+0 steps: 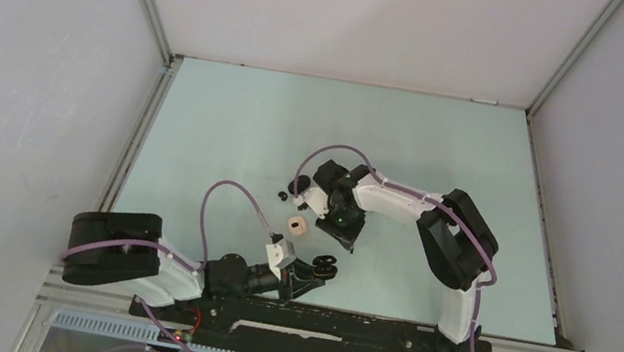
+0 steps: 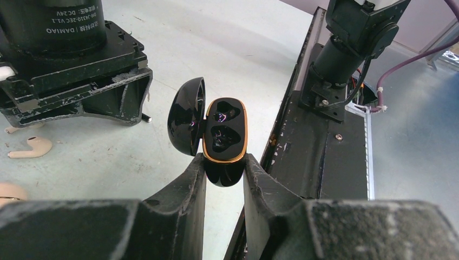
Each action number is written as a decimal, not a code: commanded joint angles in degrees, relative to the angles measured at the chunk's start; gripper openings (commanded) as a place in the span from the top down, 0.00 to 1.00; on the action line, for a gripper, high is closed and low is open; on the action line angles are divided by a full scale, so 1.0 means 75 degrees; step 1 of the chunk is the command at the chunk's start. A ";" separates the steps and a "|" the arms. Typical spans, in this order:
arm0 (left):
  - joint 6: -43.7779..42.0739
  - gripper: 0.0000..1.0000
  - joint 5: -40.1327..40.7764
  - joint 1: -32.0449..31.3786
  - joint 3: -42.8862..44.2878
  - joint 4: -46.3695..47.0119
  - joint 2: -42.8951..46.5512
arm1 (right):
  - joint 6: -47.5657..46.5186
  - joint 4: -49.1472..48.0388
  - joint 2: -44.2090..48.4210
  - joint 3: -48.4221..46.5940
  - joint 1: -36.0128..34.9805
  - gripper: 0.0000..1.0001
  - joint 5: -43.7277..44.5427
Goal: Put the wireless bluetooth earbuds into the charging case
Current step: Pick up the earbud from the center of the board.
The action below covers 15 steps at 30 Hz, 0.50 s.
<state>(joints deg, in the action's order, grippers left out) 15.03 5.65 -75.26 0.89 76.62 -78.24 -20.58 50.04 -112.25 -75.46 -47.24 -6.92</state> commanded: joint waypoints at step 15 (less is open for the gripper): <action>0.0029 1.00 -0.0103 -0.0044 0.0320 0.0273 0.0206 | -0.0691 0.0326 0.1667 0.0092 -0.0099 1.00 0.0918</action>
<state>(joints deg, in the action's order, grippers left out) 15.00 5.63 -75.26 0.97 76.53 -78.26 -23.03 49.82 -107.33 -73.67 -48.23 -1.85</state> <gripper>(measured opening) 0.290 0.226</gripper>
